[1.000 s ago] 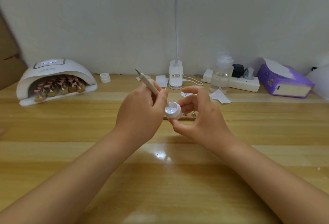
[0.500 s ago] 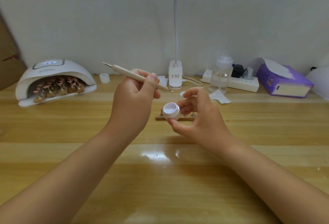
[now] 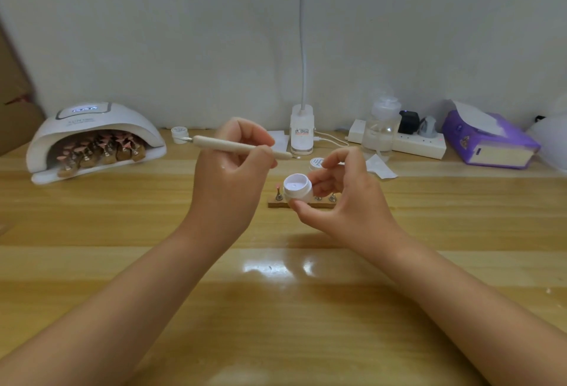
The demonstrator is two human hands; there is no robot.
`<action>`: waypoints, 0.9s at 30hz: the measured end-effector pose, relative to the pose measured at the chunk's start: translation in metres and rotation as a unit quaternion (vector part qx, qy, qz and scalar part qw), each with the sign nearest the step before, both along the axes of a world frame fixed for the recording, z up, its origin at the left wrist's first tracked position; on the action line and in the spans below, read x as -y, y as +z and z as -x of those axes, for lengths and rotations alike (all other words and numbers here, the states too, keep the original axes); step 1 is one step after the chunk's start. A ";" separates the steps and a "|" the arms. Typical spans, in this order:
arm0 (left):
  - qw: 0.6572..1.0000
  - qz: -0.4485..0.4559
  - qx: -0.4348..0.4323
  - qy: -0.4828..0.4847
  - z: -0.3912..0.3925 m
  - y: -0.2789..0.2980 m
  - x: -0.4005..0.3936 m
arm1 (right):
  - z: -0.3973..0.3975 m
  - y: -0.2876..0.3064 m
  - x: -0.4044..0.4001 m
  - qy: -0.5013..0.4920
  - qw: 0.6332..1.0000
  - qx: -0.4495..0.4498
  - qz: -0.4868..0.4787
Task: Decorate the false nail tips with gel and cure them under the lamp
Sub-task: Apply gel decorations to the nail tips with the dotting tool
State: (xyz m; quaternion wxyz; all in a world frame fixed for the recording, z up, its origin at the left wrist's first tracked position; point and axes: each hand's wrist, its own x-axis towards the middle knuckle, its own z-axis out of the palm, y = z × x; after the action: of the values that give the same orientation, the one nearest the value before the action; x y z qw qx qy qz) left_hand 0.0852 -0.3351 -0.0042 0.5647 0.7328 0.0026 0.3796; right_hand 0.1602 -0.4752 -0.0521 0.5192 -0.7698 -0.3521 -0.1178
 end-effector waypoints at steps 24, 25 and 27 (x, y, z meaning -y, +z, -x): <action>0.974 0.221 0.022 -0.052 -0.015 -0.012 -0.003 | -0.010 0.003 0.006 -0.036 0.998 0.015 -0.047; 0.972 0.230 0.013 -0.053 -0.015 -0.013 -0.004 | -0.012 0.004 0.007 -0.038 0.998 0.018 -0.046; 0.974 0.223 -0.004 -0.039 -0.016 -0.014 -0.005 | -0.016 0.008 0.011 -0.046 0.997 0.019 -0.051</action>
State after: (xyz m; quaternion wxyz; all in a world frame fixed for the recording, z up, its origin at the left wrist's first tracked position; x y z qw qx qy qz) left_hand 0.1009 -0.3302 -0.0184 0.7281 0.5897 0.0602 0.3443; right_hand 0.1763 -0.4864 -0.0446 0.5448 -0.7553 -0.3199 -0.1741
